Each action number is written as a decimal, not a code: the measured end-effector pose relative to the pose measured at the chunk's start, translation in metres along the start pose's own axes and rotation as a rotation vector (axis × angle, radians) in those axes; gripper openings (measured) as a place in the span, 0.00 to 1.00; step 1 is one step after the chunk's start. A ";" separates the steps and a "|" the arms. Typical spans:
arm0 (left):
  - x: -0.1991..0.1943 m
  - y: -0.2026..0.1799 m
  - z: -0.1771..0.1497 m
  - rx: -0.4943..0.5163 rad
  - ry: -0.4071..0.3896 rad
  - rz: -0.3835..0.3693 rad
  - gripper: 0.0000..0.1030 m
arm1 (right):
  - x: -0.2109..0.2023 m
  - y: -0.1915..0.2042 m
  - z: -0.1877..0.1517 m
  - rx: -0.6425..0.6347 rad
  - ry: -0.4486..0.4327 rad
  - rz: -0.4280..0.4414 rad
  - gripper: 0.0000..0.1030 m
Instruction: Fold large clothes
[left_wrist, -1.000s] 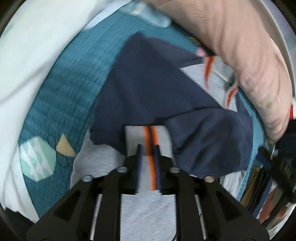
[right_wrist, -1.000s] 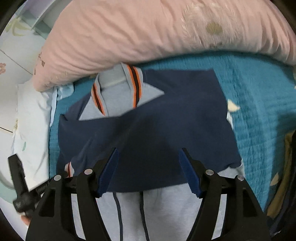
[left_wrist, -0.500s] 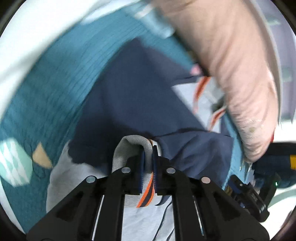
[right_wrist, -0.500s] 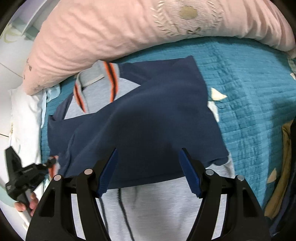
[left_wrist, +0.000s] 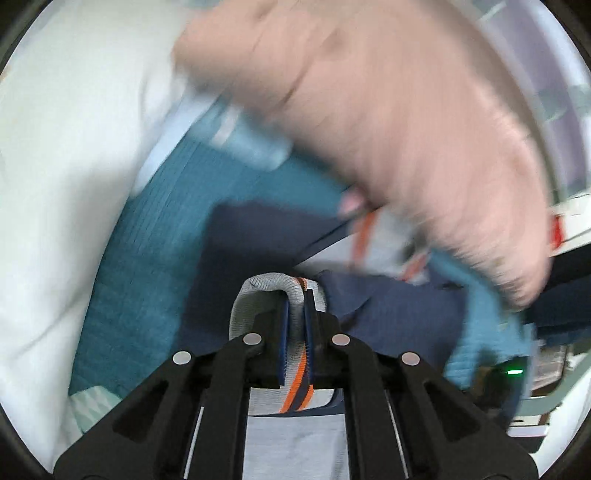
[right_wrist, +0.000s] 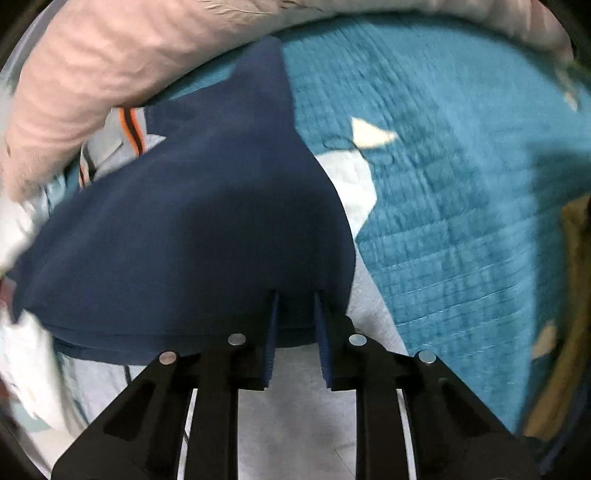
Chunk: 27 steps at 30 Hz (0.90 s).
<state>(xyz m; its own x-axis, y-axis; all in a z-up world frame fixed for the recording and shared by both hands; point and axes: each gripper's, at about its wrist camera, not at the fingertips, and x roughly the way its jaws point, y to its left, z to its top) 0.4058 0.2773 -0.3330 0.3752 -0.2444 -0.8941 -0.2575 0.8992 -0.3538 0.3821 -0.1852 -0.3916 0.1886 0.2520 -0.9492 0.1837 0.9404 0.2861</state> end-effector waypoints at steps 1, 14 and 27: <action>0.020 0.011 -0.004 -0.023 0.047 0.044 0.07 | 0.000 -0.003 0.001 0.017 -0.002 0.009 0.14; 0.034 0.010 -0.016 -0.024 0.057 0.068 0.10 | -0.004 -0.058 0.018 0.090 -0.044 -0.282 0.00; 0.049 0.023 -0.023 -0.101 0.083 0.057 0.10 | -0.015 0.011 0.086 0.029 -0.025 0.009 0.00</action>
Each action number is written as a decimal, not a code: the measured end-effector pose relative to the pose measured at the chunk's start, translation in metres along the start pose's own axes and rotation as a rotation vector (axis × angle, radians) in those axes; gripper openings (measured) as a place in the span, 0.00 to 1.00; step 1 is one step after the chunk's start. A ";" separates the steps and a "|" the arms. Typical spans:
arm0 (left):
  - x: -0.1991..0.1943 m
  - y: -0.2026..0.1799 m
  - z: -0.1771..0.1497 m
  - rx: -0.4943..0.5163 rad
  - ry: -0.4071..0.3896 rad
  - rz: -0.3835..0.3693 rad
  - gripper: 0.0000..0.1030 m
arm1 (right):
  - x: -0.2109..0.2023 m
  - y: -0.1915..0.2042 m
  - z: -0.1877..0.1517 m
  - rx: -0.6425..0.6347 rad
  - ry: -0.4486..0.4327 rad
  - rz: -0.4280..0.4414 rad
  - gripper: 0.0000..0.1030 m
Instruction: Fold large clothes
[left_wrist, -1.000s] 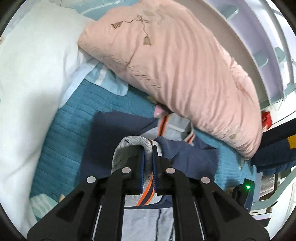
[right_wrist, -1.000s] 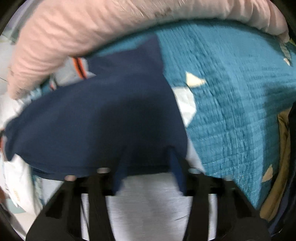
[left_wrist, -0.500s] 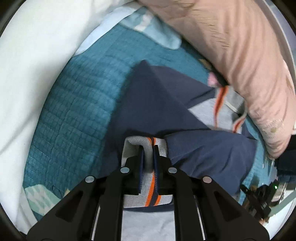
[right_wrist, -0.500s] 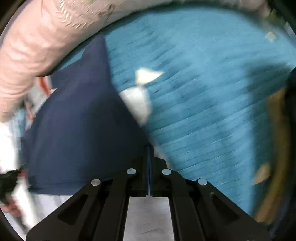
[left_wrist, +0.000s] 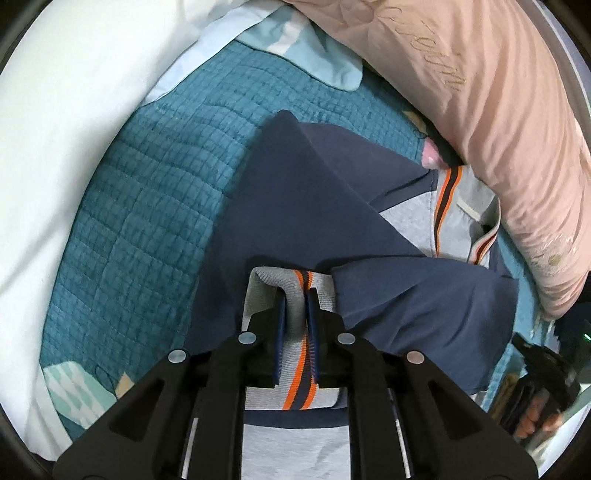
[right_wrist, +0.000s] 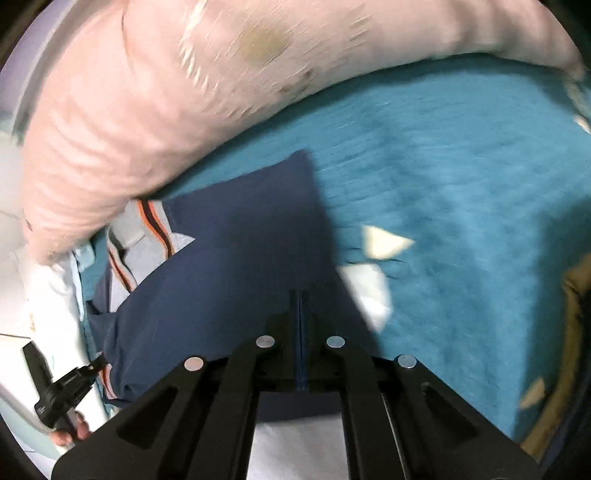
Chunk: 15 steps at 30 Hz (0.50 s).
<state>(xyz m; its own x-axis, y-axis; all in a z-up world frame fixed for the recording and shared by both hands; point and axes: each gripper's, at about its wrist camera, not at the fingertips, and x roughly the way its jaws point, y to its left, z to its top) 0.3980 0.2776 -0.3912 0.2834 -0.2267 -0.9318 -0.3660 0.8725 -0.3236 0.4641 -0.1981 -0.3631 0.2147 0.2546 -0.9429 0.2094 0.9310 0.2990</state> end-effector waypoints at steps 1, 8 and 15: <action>-0.003 0.003 0.000 0.000 0.003 -0.003 0.10 | 0.010 0.002 0.002 -0.019 0.010 -0.074 0.00; -0.002 0.001 -0.002 0.053 0.012 0.013 0.10 | 0.028 -0.079 0.022 0.125 -0.008 -0.232 0.00; 0.010 0.000 0.006 0.023 0.019 0.007 0.11 | 0.002 -0.022 0.041 -0.013 -0.030 0.014 0.00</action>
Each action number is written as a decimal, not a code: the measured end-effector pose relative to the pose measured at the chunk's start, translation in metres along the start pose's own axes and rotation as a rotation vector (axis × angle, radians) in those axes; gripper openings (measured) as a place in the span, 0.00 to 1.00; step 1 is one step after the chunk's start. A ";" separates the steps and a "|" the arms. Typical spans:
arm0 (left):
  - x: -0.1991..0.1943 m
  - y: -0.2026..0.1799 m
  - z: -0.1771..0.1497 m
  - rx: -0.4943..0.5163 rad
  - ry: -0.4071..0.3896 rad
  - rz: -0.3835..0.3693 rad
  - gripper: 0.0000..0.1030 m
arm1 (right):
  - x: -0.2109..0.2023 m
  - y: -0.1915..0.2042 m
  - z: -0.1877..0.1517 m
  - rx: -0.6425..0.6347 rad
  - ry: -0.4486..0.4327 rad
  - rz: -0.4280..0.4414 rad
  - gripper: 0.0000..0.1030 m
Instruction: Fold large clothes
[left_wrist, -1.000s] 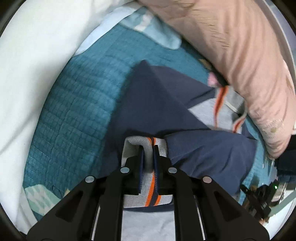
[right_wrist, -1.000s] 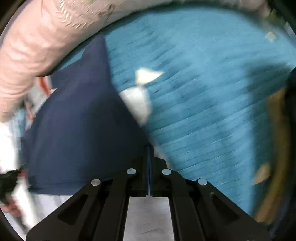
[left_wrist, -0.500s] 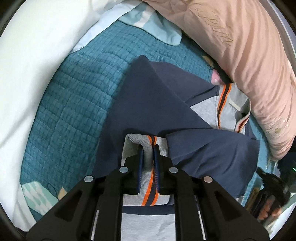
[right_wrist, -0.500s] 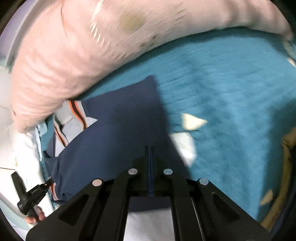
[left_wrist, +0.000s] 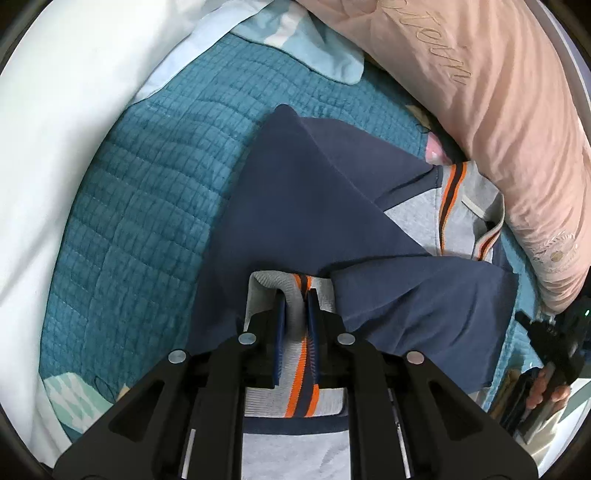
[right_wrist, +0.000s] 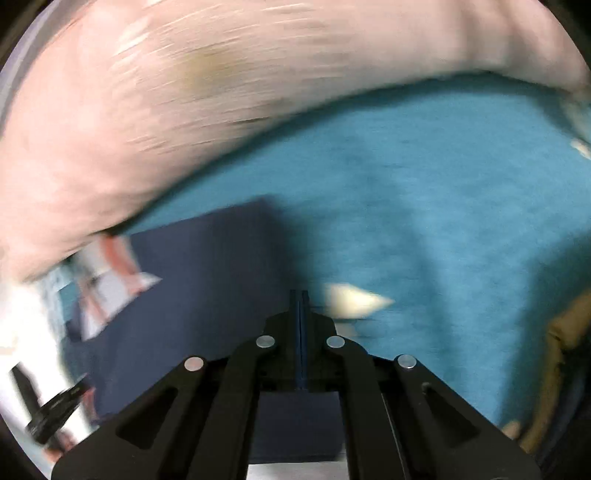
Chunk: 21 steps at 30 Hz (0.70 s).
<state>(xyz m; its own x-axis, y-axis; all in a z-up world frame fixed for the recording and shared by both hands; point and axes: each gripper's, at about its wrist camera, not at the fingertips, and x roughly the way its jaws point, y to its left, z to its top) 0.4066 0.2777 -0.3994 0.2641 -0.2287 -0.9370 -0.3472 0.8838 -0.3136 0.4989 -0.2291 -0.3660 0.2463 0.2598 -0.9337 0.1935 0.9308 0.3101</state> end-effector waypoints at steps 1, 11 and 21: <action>0.000 0.000 0.001 -0.003 -0.003 -0.001 0.11 | 0.006 0.008 0.003 -0.020 -0.006 -0.023 0.00; 0.002 0.005 0.008 0.010 -0.008 0.023 0.11 | 0.036 -0.003 0.003 -0.021 -0.006 -0.202 0.00; -0.045 -0.025 -0.007 0.127 -0.084 0.109 0.17 | -0.049 -0.007 -0.066 -0.151 0.009 -0.006 0.01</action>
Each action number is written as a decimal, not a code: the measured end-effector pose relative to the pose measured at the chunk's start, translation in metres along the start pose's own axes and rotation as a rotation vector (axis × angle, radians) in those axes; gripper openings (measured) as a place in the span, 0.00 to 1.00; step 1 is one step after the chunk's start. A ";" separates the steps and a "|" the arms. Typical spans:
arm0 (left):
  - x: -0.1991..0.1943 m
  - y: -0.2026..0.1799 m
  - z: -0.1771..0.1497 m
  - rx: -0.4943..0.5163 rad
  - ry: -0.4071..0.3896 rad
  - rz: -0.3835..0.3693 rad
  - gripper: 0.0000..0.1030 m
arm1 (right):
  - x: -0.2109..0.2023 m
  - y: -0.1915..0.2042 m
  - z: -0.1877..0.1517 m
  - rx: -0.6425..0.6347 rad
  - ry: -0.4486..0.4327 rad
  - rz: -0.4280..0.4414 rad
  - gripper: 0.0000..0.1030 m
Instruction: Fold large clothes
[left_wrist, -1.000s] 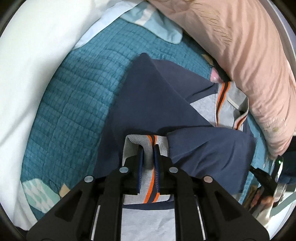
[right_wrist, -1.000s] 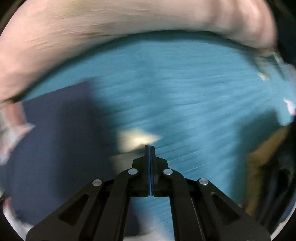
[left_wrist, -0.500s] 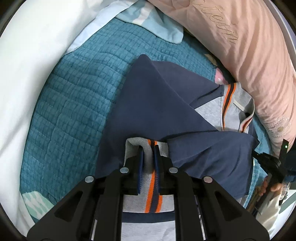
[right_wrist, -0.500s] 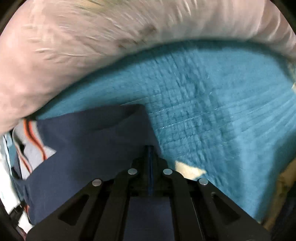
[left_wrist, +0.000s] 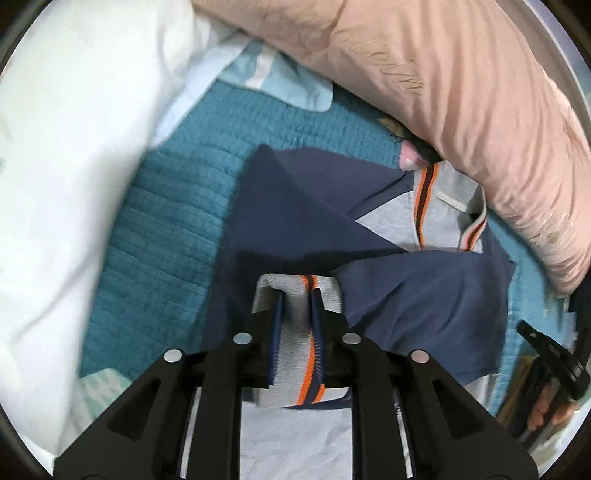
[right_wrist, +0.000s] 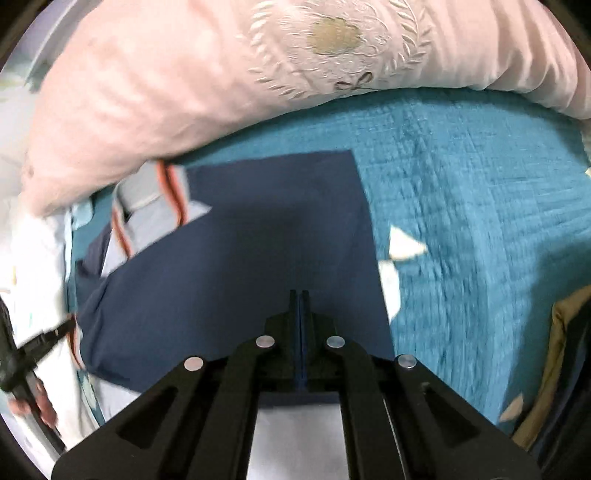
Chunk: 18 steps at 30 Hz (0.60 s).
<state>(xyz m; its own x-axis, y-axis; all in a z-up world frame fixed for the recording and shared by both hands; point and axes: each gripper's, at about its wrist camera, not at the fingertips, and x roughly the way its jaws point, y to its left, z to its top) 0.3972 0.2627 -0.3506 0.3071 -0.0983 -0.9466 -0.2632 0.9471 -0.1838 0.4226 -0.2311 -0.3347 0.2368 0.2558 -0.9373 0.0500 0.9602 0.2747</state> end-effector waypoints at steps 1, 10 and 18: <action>-0.003 -0.004 -0.001 0.011 -0.009 0.018 0.17 | -0.002 0.001 -0.003 -0.012 0.001 0.004 0.01; -0.038 -0.007 -0.002 0.018 -0.114 0.043 0.49 | 0.004 0.117 -0.021 -0.049 0.002 0.108 0.01; -0.013 -0.064 -0.037 0.101 -0.039 -0.055 0.48 | 0.008 0.151 -0.025 -0.052 0.008 0.152 0.04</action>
<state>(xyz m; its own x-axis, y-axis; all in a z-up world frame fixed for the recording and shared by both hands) 0.3766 0.1918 -0.3360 0.3548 -0.1407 -0.9243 -0.1525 0.9667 -0.2057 0.4079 -0.0810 -0.3058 0.2303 0.3995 -0.8873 -0.0360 0.9147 0.4025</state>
